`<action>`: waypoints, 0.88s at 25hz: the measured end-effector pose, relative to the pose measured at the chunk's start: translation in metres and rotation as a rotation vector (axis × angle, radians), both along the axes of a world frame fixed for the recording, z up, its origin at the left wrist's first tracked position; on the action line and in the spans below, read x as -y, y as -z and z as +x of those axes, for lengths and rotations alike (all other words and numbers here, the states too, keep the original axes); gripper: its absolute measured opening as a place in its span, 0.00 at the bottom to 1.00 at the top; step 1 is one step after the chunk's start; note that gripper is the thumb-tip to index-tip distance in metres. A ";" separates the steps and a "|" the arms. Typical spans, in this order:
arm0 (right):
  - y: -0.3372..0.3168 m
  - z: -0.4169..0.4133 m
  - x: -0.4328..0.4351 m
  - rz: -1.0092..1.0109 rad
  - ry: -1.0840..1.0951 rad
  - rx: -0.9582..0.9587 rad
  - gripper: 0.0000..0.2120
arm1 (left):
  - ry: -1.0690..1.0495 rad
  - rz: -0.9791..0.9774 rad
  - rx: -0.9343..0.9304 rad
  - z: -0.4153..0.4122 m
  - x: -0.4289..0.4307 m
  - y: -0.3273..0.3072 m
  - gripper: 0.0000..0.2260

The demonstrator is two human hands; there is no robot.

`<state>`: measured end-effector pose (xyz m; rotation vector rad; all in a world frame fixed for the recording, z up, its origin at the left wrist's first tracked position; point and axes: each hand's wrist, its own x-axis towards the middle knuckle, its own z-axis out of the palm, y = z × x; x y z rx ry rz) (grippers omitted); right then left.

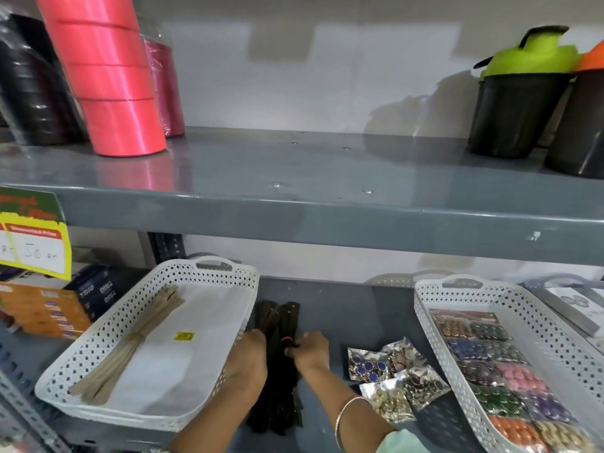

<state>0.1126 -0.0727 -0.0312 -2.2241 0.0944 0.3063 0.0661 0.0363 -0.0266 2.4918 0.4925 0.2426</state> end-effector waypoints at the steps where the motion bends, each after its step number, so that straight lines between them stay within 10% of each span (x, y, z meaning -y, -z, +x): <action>1: -0.005 -0.001 0.008 -0.028 -0.036 0.039 0.18 | 0.019 0.017 0.028 0.000 -0.003 -0.002 0.02; 3: -0.016 -0.002 0.039 -0.107 -0.080 0.119 0.08 | 0.105 0.306 -0.010 0.001 0.006 -0.008 0.07; 14: -0.015 -0.057 0.161 -0.693 0.047 0.105 0.15 | 0.480 0.166 -0.140 0.045 0.131 0.014 0.13; 18: -0.007 -0.054 0.165 -0.447 0.055 0.050 0.05 | 0.441 0.149 -0.211 0.053 0.137 0.008 0.09; 22: 0.001 -0.048 0.172 -0.076 0.110 0.014 0.15 | 0.435 -0.074 -0.228 0.056 0.119 0.002 0.14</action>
